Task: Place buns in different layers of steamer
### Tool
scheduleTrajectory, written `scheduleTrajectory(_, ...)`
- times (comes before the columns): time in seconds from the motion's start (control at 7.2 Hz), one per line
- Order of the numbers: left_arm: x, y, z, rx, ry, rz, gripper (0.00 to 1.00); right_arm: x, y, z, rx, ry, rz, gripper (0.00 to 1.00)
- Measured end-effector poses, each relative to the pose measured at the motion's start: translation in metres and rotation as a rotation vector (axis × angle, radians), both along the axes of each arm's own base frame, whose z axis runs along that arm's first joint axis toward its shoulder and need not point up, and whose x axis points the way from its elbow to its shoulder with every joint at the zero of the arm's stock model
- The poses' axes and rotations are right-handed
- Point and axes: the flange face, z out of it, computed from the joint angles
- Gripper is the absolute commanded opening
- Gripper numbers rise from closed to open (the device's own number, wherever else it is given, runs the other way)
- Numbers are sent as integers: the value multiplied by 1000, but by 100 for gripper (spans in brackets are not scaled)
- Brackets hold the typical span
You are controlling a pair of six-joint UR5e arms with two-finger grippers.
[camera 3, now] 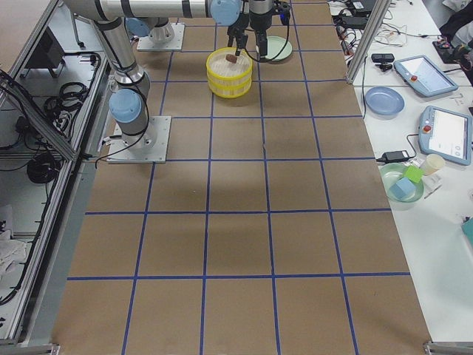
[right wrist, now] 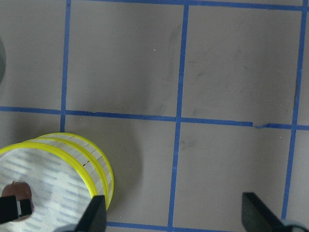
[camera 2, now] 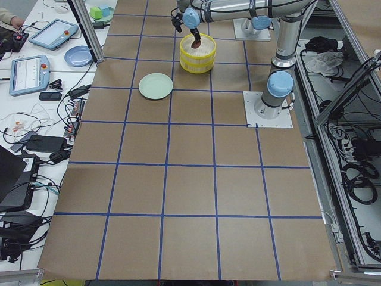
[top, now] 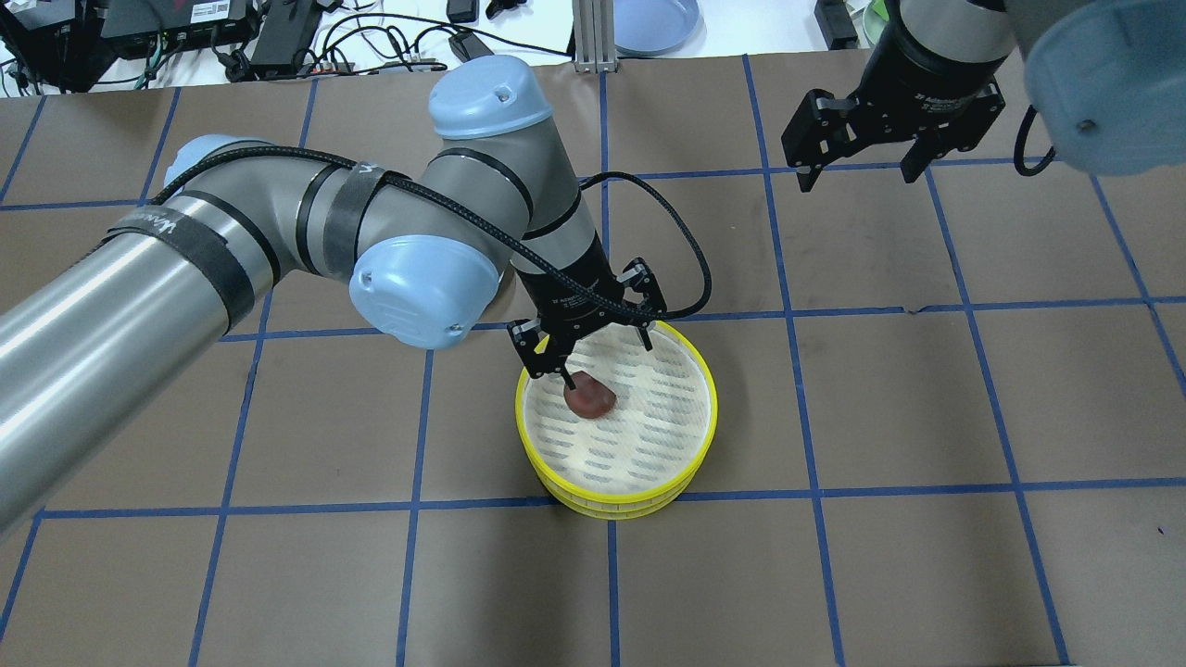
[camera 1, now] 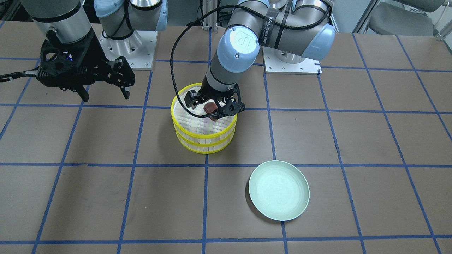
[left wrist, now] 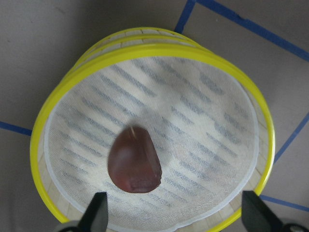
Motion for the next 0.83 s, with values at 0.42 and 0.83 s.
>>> scheduleTrajectory(0.42, 18, -17, 21, -71, -12, -28, 100, 0, 7, -2, 37, 6, -6, 100)
scheduleTrajectory(0.83, 116, -67, 88, -208, -72, -228, 100, 0, 10, -14, 60, 4, -1, 100)
